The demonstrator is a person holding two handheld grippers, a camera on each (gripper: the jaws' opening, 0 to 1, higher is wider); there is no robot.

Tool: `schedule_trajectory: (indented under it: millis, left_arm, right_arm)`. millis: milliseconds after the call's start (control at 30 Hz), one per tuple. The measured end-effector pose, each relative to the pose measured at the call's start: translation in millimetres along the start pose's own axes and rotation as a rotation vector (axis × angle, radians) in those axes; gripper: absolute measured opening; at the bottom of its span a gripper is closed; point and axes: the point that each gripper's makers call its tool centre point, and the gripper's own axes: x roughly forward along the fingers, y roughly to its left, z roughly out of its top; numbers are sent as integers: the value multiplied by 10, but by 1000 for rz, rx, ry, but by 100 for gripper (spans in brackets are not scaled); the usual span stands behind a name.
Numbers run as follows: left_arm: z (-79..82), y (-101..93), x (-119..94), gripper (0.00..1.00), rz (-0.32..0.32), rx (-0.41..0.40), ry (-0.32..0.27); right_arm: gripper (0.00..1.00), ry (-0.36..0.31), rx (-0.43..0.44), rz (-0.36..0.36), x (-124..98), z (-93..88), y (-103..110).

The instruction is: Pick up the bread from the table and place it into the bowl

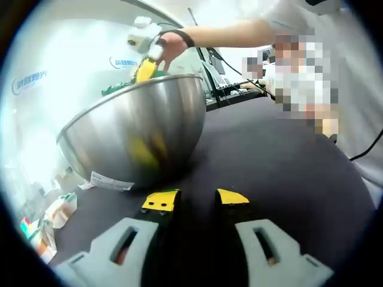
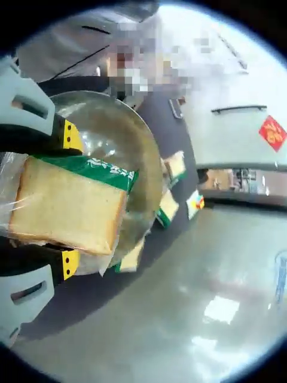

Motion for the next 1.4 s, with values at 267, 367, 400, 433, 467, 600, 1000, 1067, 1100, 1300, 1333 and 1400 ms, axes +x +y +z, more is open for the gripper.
schedule_trajectory:
  millis: [267,367,400,433,467,600,1000,1067,1100,1300,1333,1400]
  left_arm:
    - [0,-3,-4,18,0,0,0]
    - [0,-6,-7,18,0,0,0]
    - [0,-7,-7,18,0,1,0]
    - [0,-8,-7,18,-1,1,0]
    - [0,-8,-7,18,-1,2,0]
    - [3,-9,-4,18,-1,5,0]
    - [5,-11,-4,18,2,8,2]
    - [-1,-7,-2,18,4,10,2]
    - [-4,-5,-1,18,3,10,2]
    - [-14,4,3,18,2,7,2]
    - [-11,3,3,18,2,8,2]
    - [-9,3,3,18,2,9,2]
  right_arm:
    - [54,85,-86,72,376,-191,325]
    - [55,135,-139,74,534,-342,361]
    - [55,141,-139,71,590,-375,357]
    - [56,148,-142,70,643,-418,352]
    - [56,160,-141,78,700,-496,358]
    - [63,109,-97,95,722,-483,376]
    - [66,-133,-55,65,151,-150,325]
    - [66,-176,-58,44,60,-94,244]
    - [66,-198,-45,25,18,-57,168]
    - [65,-230,-63,-88,-125,122,-387]
    - [65,-225,-56,-96,-120,146,-474]
    - [65,-225,-18,-116,-97,246,-702]
